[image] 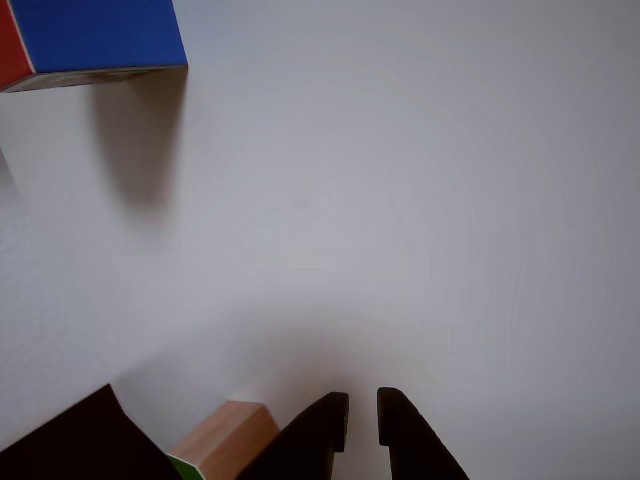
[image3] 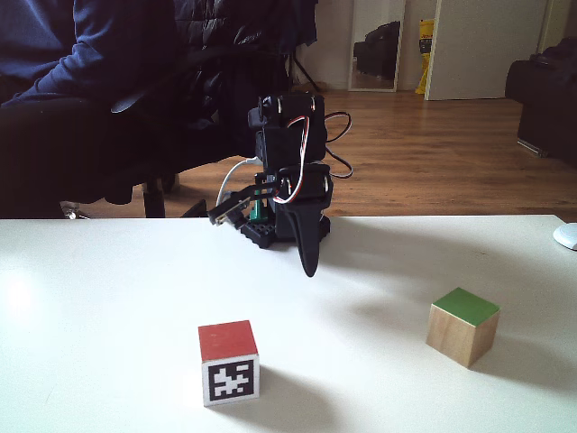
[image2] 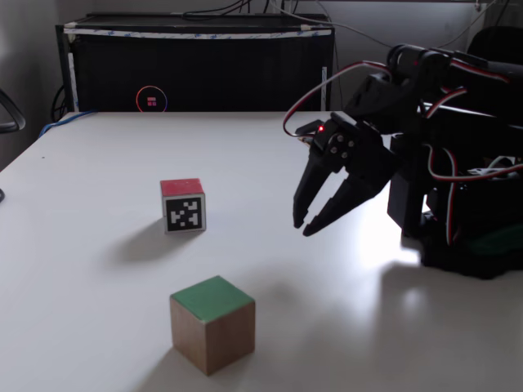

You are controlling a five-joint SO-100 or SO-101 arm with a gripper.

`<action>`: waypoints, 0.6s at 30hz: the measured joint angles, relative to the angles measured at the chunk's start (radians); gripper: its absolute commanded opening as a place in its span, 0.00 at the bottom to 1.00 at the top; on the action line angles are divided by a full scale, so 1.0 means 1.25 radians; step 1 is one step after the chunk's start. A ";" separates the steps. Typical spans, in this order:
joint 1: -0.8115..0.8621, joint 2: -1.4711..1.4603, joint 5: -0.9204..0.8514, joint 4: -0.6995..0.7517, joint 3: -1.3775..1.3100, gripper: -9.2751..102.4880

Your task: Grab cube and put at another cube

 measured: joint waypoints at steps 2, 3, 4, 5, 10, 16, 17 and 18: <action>0.001 0.000 -0.010 0.000 0.000 0.08; 0.001 0.000 -0.023 0.000 0.000 0.08; 0.001 0.000 -0.027 0.000 0.000 0.08; 0.001 0.000 -0.029 0.000 0.000 0.08; 0.001 0.000 -0.032 0.000 0.000 0.08; 0.001 0.000 -0.032 0.000 0.000 0.09; 0.001 0.000 -0.034 0.000 0.000 0.10; 0.001 0.000 -0.039 0.000 0.000 0.11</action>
